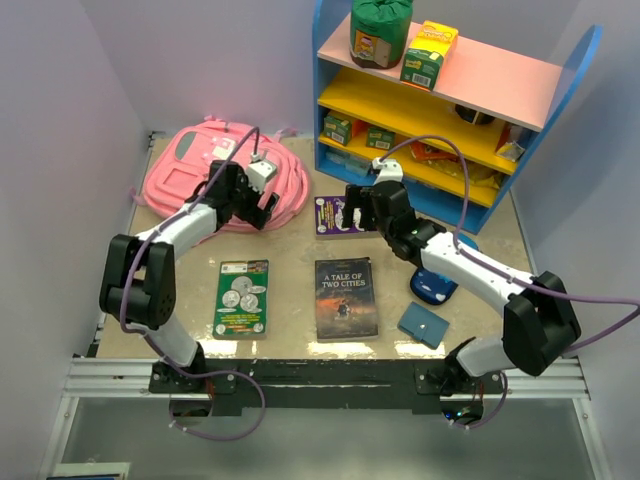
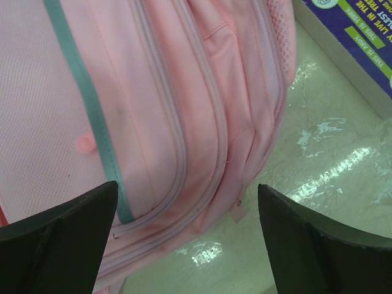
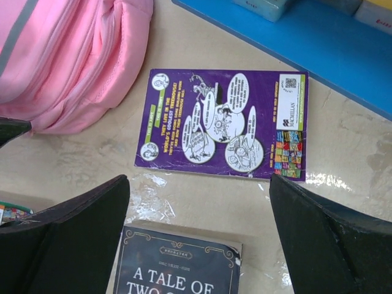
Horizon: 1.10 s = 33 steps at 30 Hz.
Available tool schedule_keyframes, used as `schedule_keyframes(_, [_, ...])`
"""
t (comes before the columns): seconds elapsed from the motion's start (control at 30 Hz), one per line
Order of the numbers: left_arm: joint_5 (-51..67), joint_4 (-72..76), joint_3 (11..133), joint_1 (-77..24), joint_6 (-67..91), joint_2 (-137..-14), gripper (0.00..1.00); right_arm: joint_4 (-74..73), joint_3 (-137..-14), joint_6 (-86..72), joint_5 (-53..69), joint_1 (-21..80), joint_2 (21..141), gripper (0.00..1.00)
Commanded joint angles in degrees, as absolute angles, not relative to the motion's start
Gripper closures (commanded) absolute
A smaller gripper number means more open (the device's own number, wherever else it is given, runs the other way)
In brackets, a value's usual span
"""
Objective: Pack the student bag
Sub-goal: Pick up the student bag at the corner of the board.
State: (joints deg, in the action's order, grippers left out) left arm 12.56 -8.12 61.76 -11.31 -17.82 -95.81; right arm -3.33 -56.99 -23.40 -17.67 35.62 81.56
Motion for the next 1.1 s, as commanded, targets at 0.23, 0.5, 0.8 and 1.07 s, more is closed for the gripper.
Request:
schedule_keyframes(0.23, [3.61,3.16,63.2,-14.33,-19.95,-99.58,0.0,-1.58,-54.32,-24.34,-17.23,35.77,78.84,0.02])
schedule_keyframes(0.5, [0.18,5.62,63.72,-14.5,-21.09,-103.53,0.1,-0.62,-53.53,-24.52,-16.09,35.86,77.7,0.05])
schedule_keyframes(0.8, [-8.0,10.2,61.7,-14.94,-21.88,-105.82,0.24,-0.26,-51.07,-24.35,-14.86,35.77,75.15,0.06])
schedule_keyframes(1.07, [-7.73,8.79,61.26,-15.29,-22.67,-104.15,0.85,1.84,-49.48,-25.05,-13.8,35.77,73.57,0.09])
